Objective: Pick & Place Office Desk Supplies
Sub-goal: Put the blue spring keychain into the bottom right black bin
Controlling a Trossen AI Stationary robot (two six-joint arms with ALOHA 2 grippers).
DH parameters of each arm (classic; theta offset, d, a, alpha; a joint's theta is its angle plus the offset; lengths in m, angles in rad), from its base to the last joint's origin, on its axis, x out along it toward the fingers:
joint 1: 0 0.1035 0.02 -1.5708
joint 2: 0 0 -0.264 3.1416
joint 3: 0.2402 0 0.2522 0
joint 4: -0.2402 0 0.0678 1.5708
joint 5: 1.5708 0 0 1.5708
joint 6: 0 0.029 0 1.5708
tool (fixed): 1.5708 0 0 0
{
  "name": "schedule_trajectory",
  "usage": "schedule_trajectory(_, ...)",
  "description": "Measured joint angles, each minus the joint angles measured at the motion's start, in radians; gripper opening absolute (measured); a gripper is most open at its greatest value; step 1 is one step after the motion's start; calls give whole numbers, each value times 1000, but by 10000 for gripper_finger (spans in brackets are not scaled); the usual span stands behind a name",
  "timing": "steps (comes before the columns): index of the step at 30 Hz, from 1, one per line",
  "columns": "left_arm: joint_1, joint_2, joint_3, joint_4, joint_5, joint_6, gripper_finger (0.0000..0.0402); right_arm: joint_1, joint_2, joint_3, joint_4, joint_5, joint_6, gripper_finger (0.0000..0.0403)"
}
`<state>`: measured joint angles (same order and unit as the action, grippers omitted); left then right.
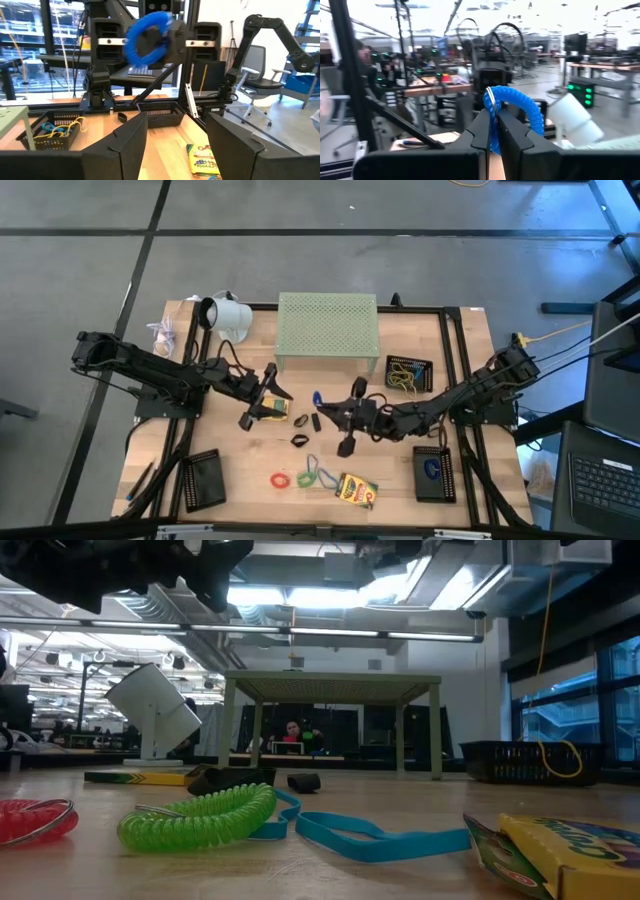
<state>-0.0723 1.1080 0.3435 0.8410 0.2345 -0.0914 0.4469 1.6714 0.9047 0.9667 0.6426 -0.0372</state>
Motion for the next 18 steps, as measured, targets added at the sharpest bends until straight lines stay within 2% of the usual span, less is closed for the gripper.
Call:
schedule_trajectory(7, 0, 0, 0, 0, -108, 0, 198, 11, 0, 0, -7, -38, 1, 22)
schedule_trajectory(10, 0, 0, 0, 0, -136, 0, 198, 33, 0, 0, -69, -36, 42, 22)
schedule_trajectory(14, 0, 0, 0, -3, -148, 0, 198, 72, 0, 0, -249, -35, 240, 22)
schedule_trajectory(18, 0, 0, 0, -8, -148, 0, 198, 115, -11, 0, -487, -97, 587, 22)
